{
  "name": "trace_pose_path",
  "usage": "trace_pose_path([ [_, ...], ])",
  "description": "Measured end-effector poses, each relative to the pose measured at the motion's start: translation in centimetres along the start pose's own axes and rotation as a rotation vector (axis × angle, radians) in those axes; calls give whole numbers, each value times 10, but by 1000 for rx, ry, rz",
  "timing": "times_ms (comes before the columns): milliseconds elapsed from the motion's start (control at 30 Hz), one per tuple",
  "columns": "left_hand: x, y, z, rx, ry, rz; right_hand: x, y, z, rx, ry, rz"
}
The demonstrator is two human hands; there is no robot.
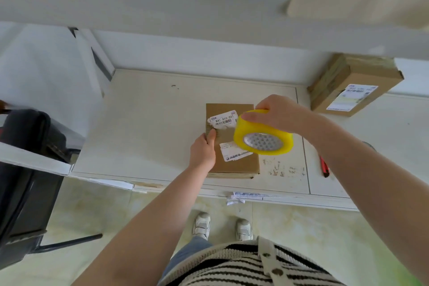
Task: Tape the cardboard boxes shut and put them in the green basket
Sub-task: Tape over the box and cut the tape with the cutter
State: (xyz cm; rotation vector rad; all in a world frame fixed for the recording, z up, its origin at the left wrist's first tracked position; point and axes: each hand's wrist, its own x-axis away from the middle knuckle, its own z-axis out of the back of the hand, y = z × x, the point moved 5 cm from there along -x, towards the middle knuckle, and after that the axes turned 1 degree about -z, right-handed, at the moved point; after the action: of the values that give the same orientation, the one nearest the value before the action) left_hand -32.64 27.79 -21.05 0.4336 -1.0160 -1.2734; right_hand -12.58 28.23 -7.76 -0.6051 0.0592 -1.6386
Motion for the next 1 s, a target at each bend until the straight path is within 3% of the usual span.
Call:
trace_pose_path([
  [200, -1, 1, -3, -87, 8, -54, 14, 56, 9, 330, 25, -105],
  [600, 0, 4, -1, -146, -44, -42, -11, 105, -49, 2, -96, -217],
  [733, 5, 16, 3, -297, 0, -46, -14, 102, -55, -20, -116, -224],
  [867, 10, 44, -4, -601, 131, -216, -16, 97, -59, 55, -92, -252],
  [1000, 13, 70, -30, -783, 118, -445, -16, 95, -64, 99, -85, -302],
])
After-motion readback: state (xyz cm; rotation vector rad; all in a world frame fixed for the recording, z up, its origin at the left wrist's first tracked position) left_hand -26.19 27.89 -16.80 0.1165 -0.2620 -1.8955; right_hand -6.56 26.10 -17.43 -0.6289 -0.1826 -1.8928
